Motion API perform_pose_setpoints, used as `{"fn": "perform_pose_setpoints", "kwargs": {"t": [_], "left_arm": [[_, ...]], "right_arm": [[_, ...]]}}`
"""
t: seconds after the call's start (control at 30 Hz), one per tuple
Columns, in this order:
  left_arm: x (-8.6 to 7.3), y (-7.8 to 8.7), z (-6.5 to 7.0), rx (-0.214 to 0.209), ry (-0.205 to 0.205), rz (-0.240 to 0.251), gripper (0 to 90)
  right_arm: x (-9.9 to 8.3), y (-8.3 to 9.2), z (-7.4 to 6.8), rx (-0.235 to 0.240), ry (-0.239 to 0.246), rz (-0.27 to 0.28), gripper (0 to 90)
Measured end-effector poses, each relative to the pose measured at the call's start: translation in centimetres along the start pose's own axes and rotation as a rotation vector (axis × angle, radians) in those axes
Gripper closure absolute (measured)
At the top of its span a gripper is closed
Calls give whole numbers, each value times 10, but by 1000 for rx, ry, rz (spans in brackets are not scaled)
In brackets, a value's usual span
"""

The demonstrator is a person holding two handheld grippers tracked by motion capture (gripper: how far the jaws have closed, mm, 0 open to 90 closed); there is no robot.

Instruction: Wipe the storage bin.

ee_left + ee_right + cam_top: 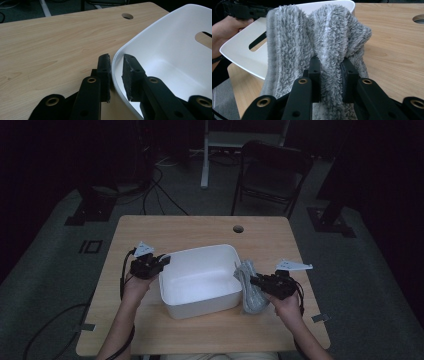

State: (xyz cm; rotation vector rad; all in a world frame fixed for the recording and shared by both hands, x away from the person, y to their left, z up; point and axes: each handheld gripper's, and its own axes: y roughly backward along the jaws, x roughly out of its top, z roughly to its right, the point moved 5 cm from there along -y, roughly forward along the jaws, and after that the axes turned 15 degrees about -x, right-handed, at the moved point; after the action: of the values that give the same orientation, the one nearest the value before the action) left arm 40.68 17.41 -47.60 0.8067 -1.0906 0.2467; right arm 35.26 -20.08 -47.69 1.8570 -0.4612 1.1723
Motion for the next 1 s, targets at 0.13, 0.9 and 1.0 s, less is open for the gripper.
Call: {"fn": "perform_pose_setpoints", "kwargs": {"t": [0.13,0.9,1.0], "left_arm": [[0,-1,1,12,12,7,761],[0,-1,0,-3,14,7,757],[0,-2,0,-5,14,7,757]], "right_arm": [[-1,-3,-1,-20,15,-8,755],[0,-7,5,-44,-11,-24,758],[8,-3,6,-39,-15,6,758]]}}
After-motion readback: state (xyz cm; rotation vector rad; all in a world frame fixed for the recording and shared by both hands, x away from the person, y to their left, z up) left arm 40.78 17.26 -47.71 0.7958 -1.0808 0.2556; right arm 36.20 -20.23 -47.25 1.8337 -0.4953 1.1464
